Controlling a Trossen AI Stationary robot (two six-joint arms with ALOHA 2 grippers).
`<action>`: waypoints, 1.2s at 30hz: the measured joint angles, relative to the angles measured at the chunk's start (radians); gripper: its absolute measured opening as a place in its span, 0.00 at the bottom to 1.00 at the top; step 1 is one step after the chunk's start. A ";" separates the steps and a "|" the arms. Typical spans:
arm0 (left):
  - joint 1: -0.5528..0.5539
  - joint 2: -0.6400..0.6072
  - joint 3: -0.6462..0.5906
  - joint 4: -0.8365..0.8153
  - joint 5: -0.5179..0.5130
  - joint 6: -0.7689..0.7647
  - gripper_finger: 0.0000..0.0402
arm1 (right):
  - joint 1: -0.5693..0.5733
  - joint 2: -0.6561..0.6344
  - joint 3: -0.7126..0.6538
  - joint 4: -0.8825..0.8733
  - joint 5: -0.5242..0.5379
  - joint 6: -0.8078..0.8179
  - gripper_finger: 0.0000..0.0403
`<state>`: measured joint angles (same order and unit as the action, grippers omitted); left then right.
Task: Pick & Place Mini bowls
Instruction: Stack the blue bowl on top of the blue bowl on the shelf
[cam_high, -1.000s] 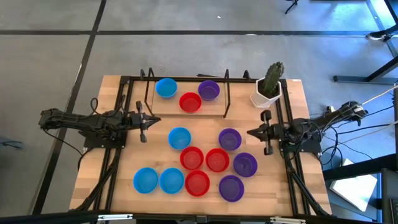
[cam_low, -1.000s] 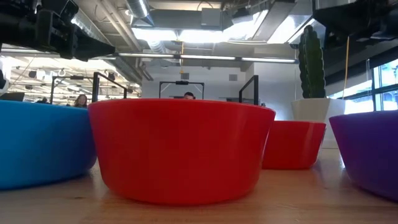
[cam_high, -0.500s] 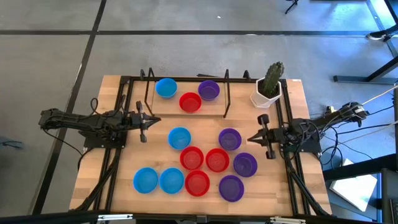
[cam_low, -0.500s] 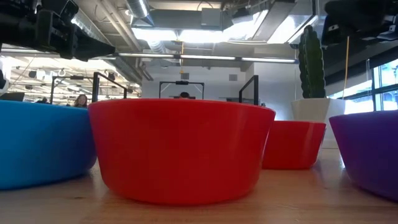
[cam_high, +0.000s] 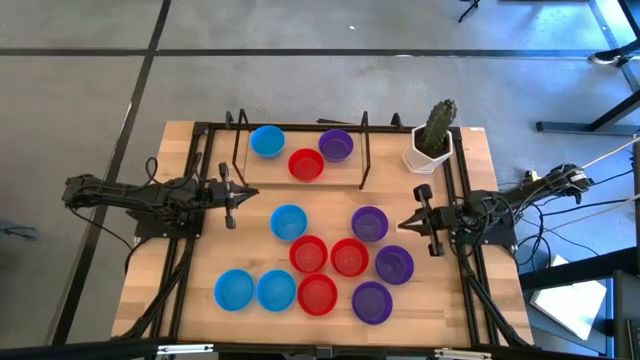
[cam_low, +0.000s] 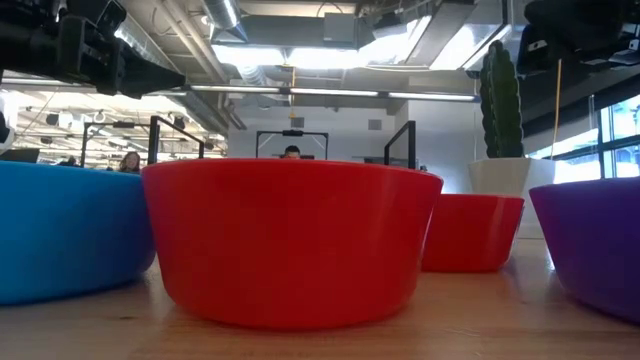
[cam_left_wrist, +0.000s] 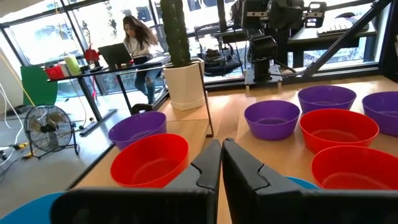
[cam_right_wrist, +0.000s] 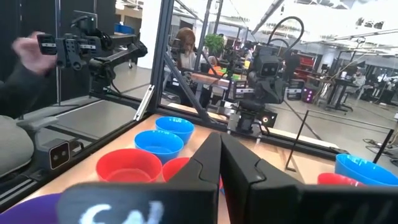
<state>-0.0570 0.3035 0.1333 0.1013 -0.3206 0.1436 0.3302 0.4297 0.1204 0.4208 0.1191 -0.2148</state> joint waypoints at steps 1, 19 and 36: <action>0.000 0.000 0.000 0.000 0.000 0.000 0.03 | 0.000 0.000 0.000 0.000 0.000 -0.002 0.02; 0.000 0.000 0.000 0.045 0.004 0.000 0.03 | 0.000 0.000 0.000 -0.033 -0.062 0.016 0.02; 0.000 0.000 0.001 0.240 0.037 -0.117 0.01 | 0.000 0.000 0.000 -0.037 -0.060 0.006 0.02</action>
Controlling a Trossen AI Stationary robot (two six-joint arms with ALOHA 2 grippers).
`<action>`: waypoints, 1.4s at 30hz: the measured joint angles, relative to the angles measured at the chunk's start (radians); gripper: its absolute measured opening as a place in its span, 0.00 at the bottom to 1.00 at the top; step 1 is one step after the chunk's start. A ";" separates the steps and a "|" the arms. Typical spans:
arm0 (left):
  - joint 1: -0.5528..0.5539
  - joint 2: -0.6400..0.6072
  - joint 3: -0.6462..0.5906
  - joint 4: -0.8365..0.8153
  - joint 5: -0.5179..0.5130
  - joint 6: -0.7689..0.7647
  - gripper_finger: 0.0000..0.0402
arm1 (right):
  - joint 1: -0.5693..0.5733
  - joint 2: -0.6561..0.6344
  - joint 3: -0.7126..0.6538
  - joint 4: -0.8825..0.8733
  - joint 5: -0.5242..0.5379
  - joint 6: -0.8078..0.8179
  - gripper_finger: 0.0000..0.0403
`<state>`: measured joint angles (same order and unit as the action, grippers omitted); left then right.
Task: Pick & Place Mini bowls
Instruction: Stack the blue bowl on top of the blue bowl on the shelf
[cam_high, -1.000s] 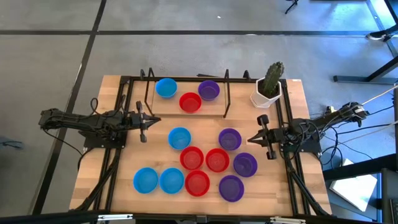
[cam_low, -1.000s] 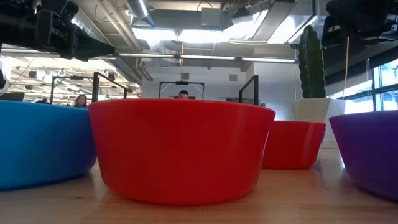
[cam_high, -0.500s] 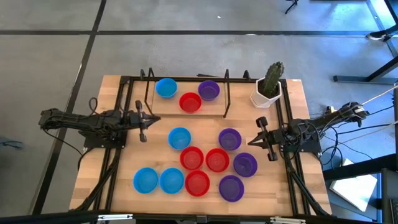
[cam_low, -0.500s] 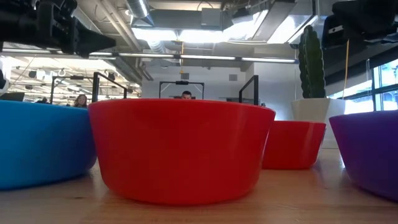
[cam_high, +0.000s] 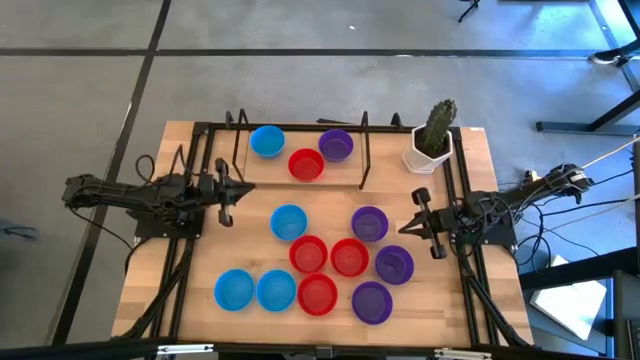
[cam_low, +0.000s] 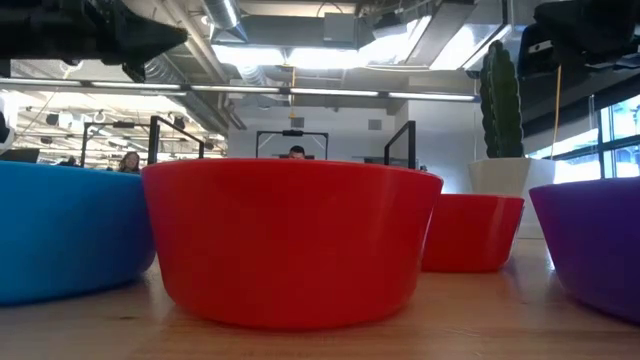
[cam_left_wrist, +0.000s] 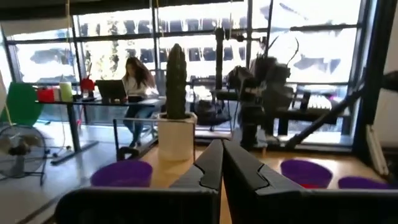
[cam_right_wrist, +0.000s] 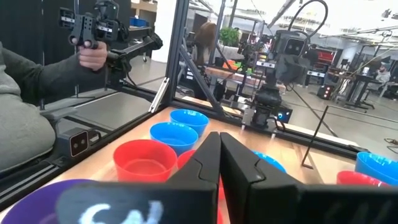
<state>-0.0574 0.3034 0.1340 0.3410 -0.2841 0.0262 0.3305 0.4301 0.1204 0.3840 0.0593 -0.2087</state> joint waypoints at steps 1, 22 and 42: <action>-0.001 0.000 0.009 -0.017 0.016 -0.023 0.01 | 0.000 0.000 0.000 0.000 0.000 -0.001 0.02; -0.197 0.756 0.486 -0.667 0.213 -0.214 0.05 | 0.000 0.000 0.001 -0.013 0.000 -0.001 0.02; -0.192 1.166 0.760 -0.906 0.124 0.017 0.45 | 0.000 0.000 0.001 -0.036 -0.009 0.011 0.02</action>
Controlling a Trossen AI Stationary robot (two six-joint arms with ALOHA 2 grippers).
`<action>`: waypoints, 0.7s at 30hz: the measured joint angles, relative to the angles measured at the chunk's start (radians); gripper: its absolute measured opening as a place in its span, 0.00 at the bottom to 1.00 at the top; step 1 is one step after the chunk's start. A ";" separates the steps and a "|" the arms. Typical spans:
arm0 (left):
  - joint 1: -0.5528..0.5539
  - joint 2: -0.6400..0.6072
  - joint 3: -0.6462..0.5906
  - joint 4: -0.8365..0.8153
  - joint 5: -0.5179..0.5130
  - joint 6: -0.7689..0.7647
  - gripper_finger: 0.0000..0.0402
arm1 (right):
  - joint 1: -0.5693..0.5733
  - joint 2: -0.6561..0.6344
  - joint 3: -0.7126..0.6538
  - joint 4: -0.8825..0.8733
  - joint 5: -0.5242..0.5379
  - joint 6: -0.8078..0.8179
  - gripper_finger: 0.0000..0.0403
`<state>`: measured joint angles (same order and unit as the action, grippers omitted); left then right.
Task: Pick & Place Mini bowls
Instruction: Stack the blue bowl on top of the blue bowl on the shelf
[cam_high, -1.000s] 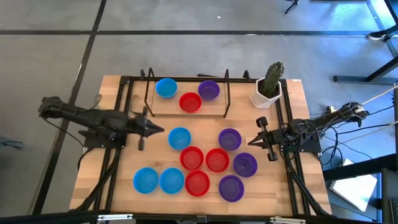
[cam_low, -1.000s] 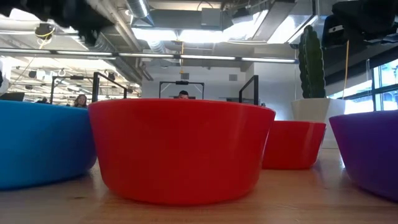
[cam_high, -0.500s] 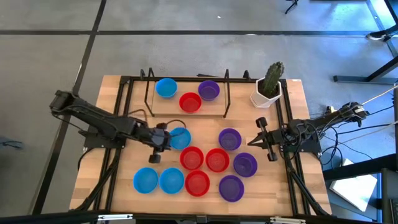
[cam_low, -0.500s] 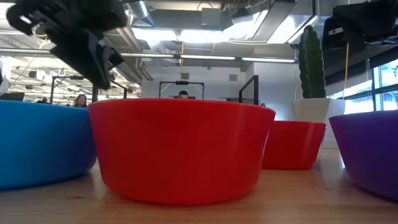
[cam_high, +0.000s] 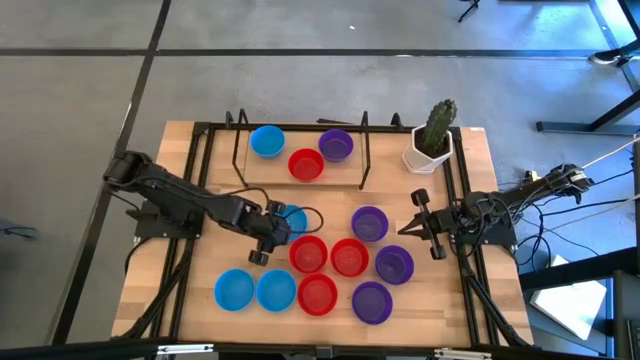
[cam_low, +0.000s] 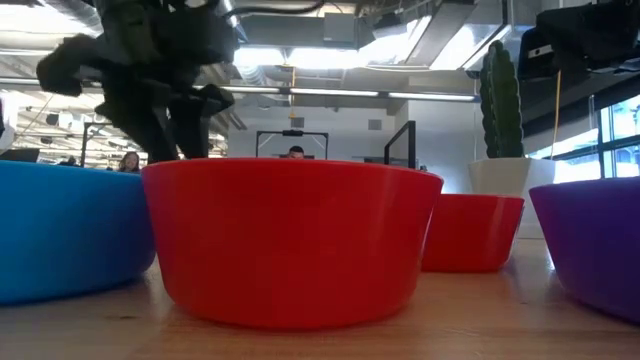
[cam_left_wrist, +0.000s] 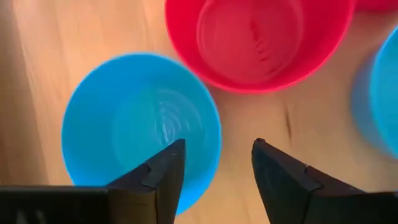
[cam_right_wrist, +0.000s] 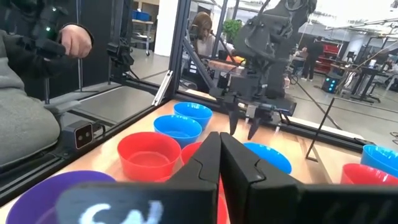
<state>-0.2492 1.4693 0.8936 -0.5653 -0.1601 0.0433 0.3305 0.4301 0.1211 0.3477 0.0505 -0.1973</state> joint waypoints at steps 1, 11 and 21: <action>0.004 0.006 0.000 -0.002 -0.004 -0.003 0.45 | 0.000 0.000 0.000 -0.003 0.000 -0.002 0.02; 0.018 0.016 0.000 -0.027 -0.005 0.002 0.48 | 0.000 0.000 0.000 -0.002 0.000 -0.015 0.02; 0.025 0.100 0.000 -0.028 -0.028 0.065 0.48 | 0.000 0.000 0.000 -0.002 0.000 -0.020 0.02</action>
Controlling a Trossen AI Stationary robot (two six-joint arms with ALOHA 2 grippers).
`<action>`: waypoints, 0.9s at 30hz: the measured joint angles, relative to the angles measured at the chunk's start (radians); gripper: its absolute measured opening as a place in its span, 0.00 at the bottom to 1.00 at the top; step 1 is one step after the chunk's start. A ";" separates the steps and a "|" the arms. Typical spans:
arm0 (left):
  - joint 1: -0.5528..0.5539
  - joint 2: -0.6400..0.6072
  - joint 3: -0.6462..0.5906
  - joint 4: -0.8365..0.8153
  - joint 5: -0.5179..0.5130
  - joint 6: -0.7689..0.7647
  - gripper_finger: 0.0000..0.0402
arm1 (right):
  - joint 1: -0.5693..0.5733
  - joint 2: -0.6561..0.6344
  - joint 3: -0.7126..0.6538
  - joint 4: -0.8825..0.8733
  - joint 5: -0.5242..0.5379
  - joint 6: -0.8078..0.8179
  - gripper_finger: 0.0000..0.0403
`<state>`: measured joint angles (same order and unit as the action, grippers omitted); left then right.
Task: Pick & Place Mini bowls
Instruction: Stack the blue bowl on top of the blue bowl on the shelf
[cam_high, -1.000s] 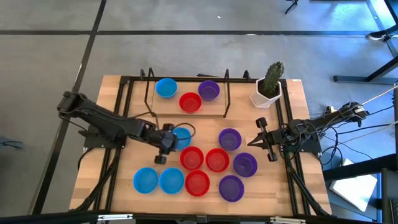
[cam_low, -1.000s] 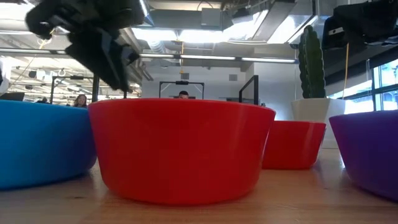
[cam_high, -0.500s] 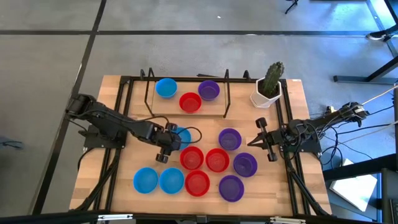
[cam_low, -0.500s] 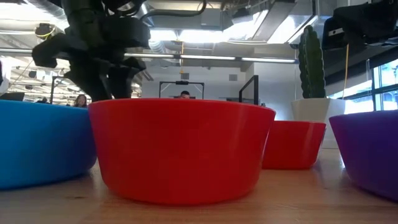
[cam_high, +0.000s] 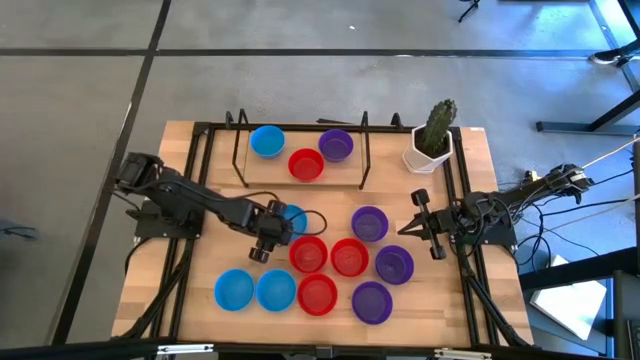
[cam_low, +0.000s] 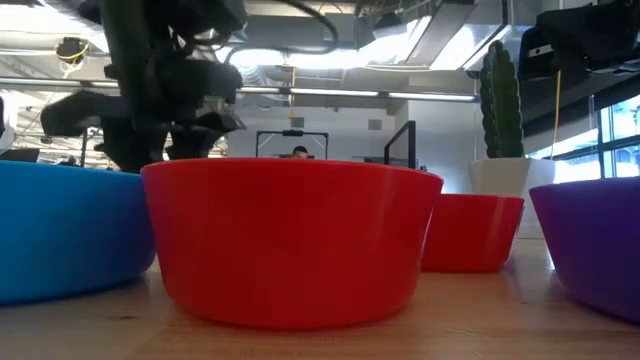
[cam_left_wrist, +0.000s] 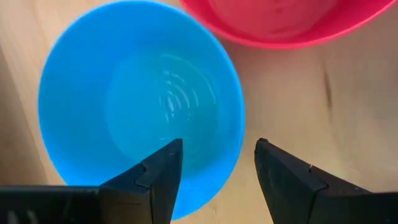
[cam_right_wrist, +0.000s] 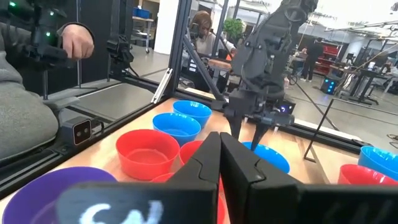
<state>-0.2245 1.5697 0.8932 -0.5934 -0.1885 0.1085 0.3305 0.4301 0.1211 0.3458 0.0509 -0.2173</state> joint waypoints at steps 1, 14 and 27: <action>0.003 0.009 0.000 0.001 -0.002 0.002 0.48 | 0.000 0.000 0.000 0.000 0.000 0.000 0.02; 0.038 0.047 0.000 -0.023 -0.022 0.020 0.38 | 0.000 0.000 0.000 0.000 0.009 -0.029 0.02; 0.034 0.016 0.003 -0.128 -0.105 0.089 0.01 | 0.000 0.000 0.000 -0.001 0.009 -0.031 0.02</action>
<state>-0.1902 1.5852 0.8960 -0.7216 -0.2932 0.1972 0.3305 0.4299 0.1211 0.3448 0.0597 -0.2478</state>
